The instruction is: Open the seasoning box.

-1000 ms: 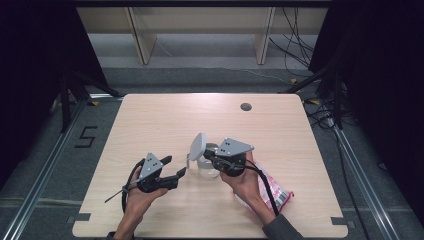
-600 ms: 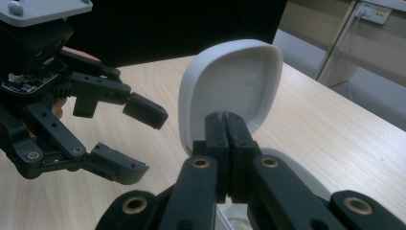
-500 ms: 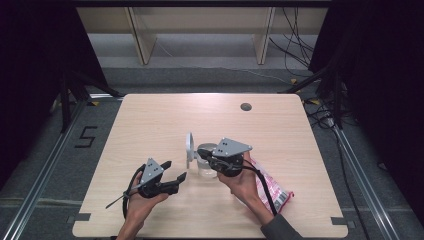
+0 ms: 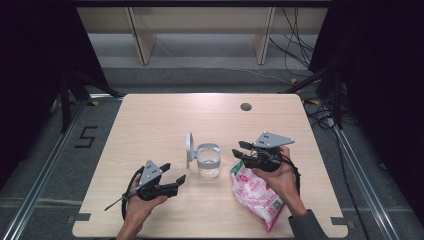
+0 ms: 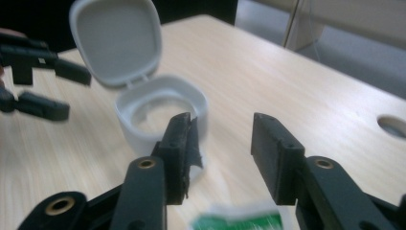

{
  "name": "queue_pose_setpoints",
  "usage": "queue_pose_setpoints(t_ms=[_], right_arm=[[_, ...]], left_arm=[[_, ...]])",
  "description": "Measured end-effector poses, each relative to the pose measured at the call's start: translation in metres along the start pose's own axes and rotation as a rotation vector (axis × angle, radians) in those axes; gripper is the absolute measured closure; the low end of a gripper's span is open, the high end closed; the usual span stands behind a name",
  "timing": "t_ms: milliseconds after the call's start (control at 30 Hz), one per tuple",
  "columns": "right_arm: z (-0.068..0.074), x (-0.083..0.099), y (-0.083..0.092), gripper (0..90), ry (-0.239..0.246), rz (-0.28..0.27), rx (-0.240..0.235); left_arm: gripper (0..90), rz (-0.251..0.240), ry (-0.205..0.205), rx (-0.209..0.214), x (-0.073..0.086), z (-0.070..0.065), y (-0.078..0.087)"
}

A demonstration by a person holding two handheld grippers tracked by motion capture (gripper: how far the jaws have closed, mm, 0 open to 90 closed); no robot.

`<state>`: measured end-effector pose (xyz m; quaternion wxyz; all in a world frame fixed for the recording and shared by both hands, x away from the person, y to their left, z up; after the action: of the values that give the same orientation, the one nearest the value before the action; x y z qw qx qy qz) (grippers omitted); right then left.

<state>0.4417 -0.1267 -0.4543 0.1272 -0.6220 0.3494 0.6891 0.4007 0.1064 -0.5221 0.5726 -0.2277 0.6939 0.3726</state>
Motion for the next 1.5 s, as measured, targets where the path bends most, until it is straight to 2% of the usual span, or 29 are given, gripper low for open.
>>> queue_pose_setpoints(t_ms=[33, 67, 100, 133, 167, 200, 267, 367, 467, 567, 600, 633, 733, 800, 900, 933, 967, 1000, 1067, 1100, 1133, 1200, 1233, 1300, 1333, 1367, 1400, 1467, 1500], right_arm=[[-0.004, 0.006, 0.006, 58.0, -0.019, 0.027, 0.003], [-0.010, 0.009, 0.009, 57.4, -0.005, 0.027, 0.014], [-0.012, 0.013, 0.011, 56.3, -0.037, 0.045, 0.018], [-0.016, 0.016, 0.012, 55.1, -0.025, 0.048, 0.021], [-0.018, 0.022, 0.015, 55.0, -0.053, 0.079, 0.031], [-0.023, 0.025, 0.015, 55.0, -0.033, 0.084, 0.037], [-0.028, 0.033, 0.015, 52.9, -0.045, 0.107, 0.038], [-0.034, 0.047, 0.015, 51.6, -0.059, 0.141, 0.041], [-0.037, 0.055, 0.015, 48.1, -0.097, 0.165, 0.062], [-0.043, 0.062, 0.014, 46.9, -0.092, 0.176, 0.062], [-0.040, 0.065, 0.014, 46.6, -0.128, 0.192, 0.062], [-0.044, 0.068, 0.015, 46.0, -0.116, 0.211, 0.059], [-0.045, 0.075, 0.014, 45.4, -0.135, 0.230, 0.050], [-0.045, 0.081, 0.015, 44.3, -0.139, 0.272, 0.049], [-0.044, 0.086, 0.013, 43.4, -0.144, 0.293, 0.036], [-0.044, 0.087, 0.013, 43.3, -0.147, 0.298, 0.036], [-0.043, 0.089, 0.009, 43.5, -0.155, 0.276, 0.037], [-0.043, 0.091, 0.012, 43.5, -0.147, 0.312, 0.029], [-0.041, 0.093, 0.011, 43.7, -0.164, 0.326, 0.026], [-0.041, 0.094, 0.010, 43.8, -0.154, 0.331, 0.021], [-0.041, 0.094, 0.006, 44.0, -0.161, 0.296, 0.023], [-0.039, 0.098, 0.008, 46.0, -0.161, 0.339, 0.014], [-0.039, 0.099, 0.006, 47.2, -0.174, 0.328, 0.012], [-0.041, 0.099, 0.004, 52.1, -0.160, 0.322, 0.030], [-0.040, 0.101, 0.005, 53.7, -0.153, 0.343, 0.018], [-0.036, 0.102, 0.004, 57.3, -0.186, 0.338, 0.014], [-0.039, 0.103, 0.003, 61.8, -0.153, 0.336, 0.001], [-0.041, 0.101, 0.005, 71.5, -0.158, 0.341, 0.015], [-0.040, 0.100, 0.004, 73.3, -0.181, 0.319, 0.022]], left_arm=[[29.0, 0.008, 0.008, -0.001, 0.001, -0.001, 0.001], [29.0, 0.016, -0.007, 0.000, 0.002, 0.000, 0.001], [29.0, 0.014, -0.009, -0.001, 0.001, -0.001, 0.002], [29.0, 0.013, -0.006, 0.000, 0.001, -0.001, 0.001], [29.0, 0.012, 0.006, -0.003, 0.001, -0.001, 0.001], [29.0, 0.009, 0.001, 0.002, 0.002, 0.000, 0.001], [29.0, 0.005, 0.020, -0.004, 0.004, 0.001, 0.000], [29.0, 0.013, 0.017, -0.007, 0.005, 0.003, 0.001], [29.0, 0.022, 0.001, -0.010, 0.006, 0.004, 0.002], [29.2, 0.012, 0.021, -0.013, 0.006, 0.004, 0.001], [29.1, 0.014, 0.008, -0.013, 0.007, 0.006, 0.001], [29.0, 0.015, 0.009, -0.017, 0.007, 0.008, 0.001], [29.1, 0.003, 0.027, -0.005, 0.005, 0.007, 0.001], [29.1, 0.008, 0.017, -0.005, 0.006, 0.008, 0.002], [29.2, 0.009, 0.027, -0.007, 0.006, 0.007, 0.002], [29.2, 0.013, 0.013, -0.010, 0.006, 0.008, 0.002], [29.2, 0.006, 0.018, -0.007, 0.006, 0.007, 0.001], [29.1, 0.009, 0.020, -0.007, 0.007, 0.007, 0.001], [29.1, 0.014, 0.020, -0.010, 0.007, 0.007, 0.002], [29.1, 0.010, 0.024, -0.010, 0.007, 0.007, 0.001], [29.2, 0.006, 0.019, -0.005, 0.006, 0.007, 0.001], [29.1, 0.014, 0.022, -0.004, 0.008, 0.006, 0.001], [29.1, 0.019, 0.017, -0.003, 0.009, 0.006, 0.001], [29.1, 0.016, 0.017, -0.002, 0.008, 0.006, 0.000], [29.1, 0.019, 0.024, -0.006, 0.009, 0.005, 0.000], [29.1, 0.024, 0.026, -0.012, 0.009, 0.005, 0.000], [29.1, 0.023, 0.030, -0.012, 0.010, 0.005, 0.000], [29.1, 0.025, 0.034, -0.016, 0.010, 0.006, 0.001], [29.2, 0.022, 0.040, -0.017, 0.010, 0.005, 0.001]])
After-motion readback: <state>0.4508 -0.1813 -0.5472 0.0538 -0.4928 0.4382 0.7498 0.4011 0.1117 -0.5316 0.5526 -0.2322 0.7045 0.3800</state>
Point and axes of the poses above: each handheld gripper's, and its own axes: y roughly backward along the jaws, x roughly out of its underside, z roughly to its left, the point moved 9 cm from there along -y, roughly forward along the jaws, and after that the axes turned 8 degrees about -z, right-handed, at the moved point
